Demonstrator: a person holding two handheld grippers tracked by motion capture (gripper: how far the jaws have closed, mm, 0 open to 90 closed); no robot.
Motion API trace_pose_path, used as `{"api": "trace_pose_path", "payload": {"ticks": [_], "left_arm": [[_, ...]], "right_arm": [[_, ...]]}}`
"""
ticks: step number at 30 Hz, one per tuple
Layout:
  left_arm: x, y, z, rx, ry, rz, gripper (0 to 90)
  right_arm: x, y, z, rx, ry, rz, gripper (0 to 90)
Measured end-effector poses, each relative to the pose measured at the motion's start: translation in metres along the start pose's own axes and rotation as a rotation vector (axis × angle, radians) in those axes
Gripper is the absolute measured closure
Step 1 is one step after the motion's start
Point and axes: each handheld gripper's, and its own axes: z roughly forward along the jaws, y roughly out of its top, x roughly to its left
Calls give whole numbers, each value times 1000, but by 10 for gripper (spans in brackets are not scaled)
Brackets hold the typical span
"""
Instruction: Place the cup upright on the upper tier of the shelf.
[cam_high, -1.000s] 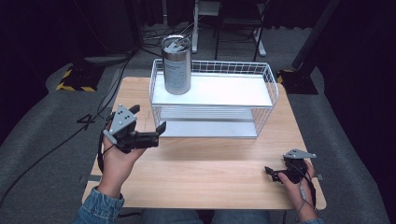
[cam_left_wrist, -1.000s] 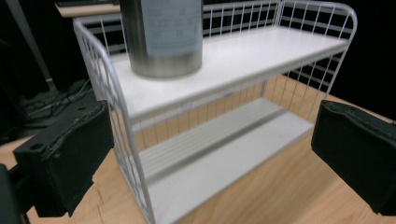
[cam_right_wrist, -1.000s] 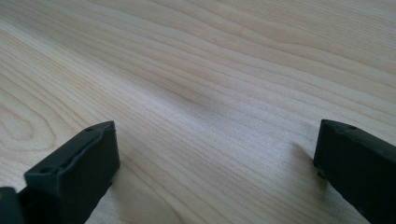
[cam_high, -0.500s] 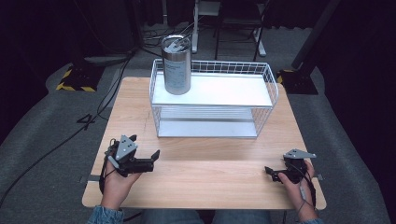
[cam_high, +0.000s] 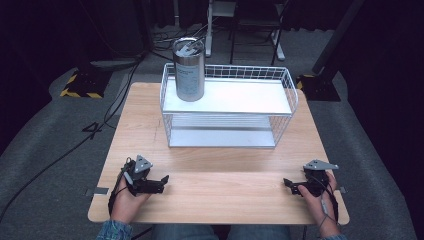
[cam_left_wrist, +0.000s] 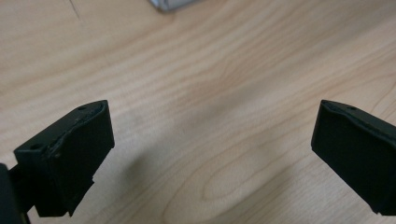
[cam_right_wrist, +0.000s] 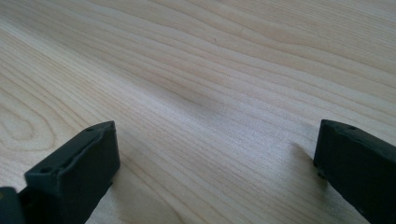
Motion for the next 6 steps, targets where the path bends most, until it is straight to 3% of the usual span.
{"api": "trace_pose_path", "payload": {"ticks": [3,6], "left_arm": [[1,-1,6,53,-26,-15,0],[0,-1,7,60,-10,13,0]], "right_arm": [[0,0,0,0,0,0,8],[0,0,0,0,0,0,8]]}}
